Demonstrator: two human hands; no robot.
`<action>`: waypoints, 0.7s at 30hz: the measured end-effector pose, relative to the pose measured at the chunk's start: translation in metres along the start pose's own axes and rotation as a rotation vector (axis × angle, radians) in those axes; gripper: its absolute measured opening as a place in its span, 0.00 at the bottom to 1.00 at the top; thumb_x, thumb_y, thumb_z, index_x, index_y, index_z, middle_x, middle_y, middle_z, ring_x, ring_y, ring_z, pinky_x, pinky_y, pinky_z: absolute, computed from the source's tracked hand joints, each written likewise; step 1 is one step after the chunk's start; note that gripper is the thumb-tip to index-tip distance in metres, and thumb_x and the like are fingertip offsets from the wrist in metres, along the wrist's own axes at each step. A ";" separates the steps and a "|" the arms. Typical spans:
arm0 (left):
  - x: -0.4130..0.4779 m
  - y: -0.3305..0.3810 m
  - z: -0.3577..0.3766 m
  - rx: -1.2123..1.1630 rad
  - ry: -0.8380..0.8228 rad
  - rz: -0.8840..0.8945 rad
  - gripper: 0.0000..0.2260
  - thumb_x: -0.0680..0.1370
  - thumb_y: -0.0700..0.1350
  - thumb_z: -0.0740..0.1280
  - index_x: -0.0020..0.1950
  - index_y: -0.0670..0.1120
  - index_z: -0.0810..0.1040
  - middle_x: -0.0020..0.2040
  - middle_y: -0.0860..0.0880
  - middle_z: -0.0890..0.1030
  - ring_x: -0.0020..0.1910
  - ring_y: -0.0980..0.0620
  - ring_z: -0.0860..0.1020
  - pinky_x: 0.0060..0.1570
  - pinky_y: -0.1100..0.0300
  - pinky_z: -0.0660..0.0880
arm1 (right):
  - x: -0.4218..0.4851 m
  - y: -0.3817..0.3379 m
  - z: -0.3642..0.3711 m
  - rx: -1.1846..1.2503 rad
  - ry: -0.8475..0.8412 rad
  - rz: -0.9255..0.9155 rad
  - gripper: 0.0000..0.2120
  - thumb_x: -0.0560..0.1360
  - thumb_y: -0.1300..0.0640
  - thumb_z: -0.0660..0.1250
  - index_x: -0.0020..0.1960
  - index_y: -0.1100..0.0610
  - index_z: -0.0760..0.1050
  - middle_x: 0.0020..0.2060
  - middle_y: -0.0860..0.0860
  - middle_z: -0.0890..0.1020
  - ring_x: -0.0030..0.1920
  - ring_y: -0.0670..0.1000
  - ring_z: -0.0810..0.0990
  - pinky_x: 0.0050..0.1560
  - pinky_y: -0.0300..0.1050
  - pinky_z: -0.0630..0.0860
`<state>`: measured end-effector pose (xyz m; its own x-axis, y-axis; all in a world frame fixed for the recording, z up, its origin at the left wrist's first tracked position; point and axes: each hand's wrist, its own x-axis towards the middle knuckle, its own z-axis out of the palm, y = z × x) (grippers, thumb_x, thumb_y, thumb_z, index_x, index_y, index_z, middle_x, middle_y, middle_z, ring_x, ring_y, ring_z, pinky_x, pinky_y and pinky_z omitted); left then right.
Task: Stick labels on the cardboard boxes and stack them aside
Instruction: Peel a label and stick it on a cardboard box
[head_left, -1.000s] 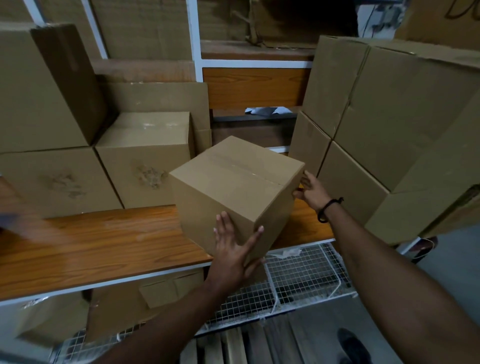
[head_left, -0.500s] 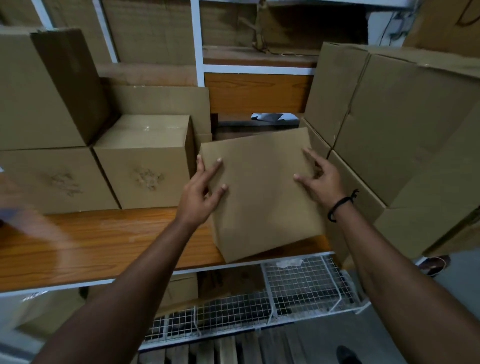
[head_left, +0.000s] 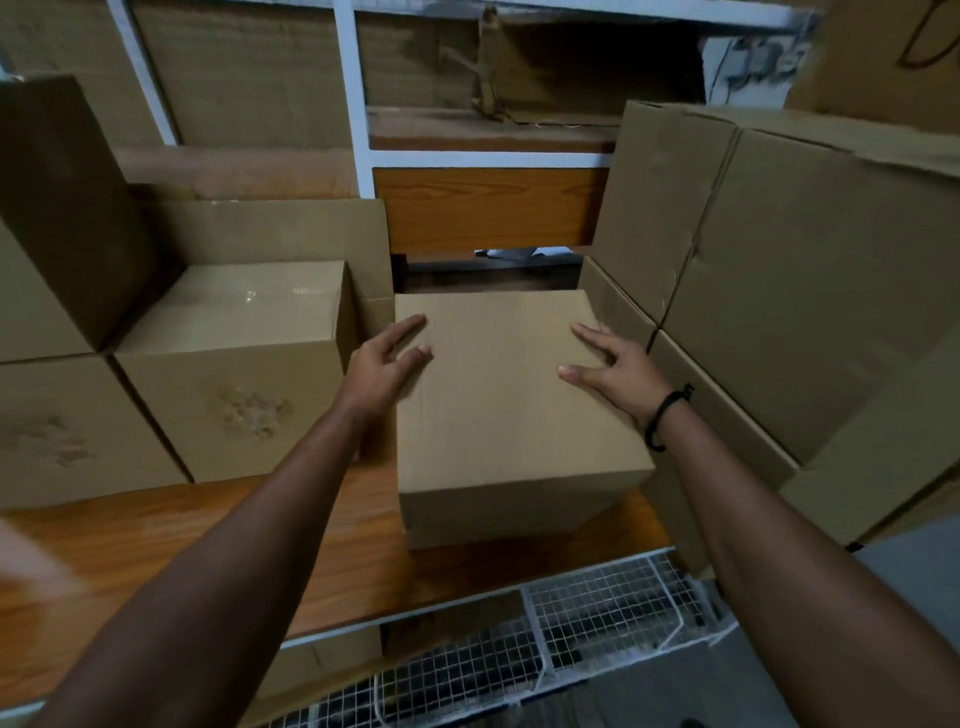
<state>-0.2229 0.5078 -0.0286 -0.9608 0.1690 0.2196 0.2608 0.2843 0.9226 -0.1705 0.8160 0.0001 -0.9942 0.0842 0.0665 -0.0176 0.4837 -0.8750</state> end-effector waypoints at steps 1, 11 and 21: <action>0.008 -0.003 -0.001 -0.029 -0.044 -0.011 0.19 0.79 0.52 0.67 0.70 0.61 0.72 0.72 0.51 0.70 0.66 0.51 0.72 0.63 0.52 0.74 | 0.008 0.000 0.004 0.019 0.010 0.018 0.34 0.67 0.52 0.78 0.70 0.45 0.70 0.76 0.50 0.60 0.75 0.50 0.58 0.75 0.50 0.53; 0.060 -0.041 0.000 -0.200 -0.258 -0.130 0.18 0.80 0.39 0.63 0.64 0.58 0.78 0.76 0.46 0.65 0.71 0.48 0.69 0.57 0.67 0.73 | 0.047 -0.002 0.016 0.029 -0.001 0.177 0.31 0.70 0.52 0.75 0.70 0.50 0.71 0.72 0.50 0.69 0.72 0.50 0.65 0.67 0.45 0.61; 0.063 -0.033 0.006 -0.204 -0.215 -0.171 0.18 0.81 0.40 0.63 0.71 0.49 0.74 0.72 0.48 0.71 0.65 0.51 0.74 0.66 0.57 0.71 | 0.059 0.005 0.019 -0.007 0.010 0.173 0.29 0.70 0.51 0.75 0.70 0.52 0.72 0.71 0.51 0.70 0.72 0.50 0.65 0.66 0.41 0.61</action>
<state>-0.2912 0.5147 -0.0475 -0.9417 0.3364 0.0047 0.0531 0.1348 0.9894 -0.2310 0.8073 -0.0094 -0.9812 0.1758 -0.0800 0.1547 0.4675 -0.8704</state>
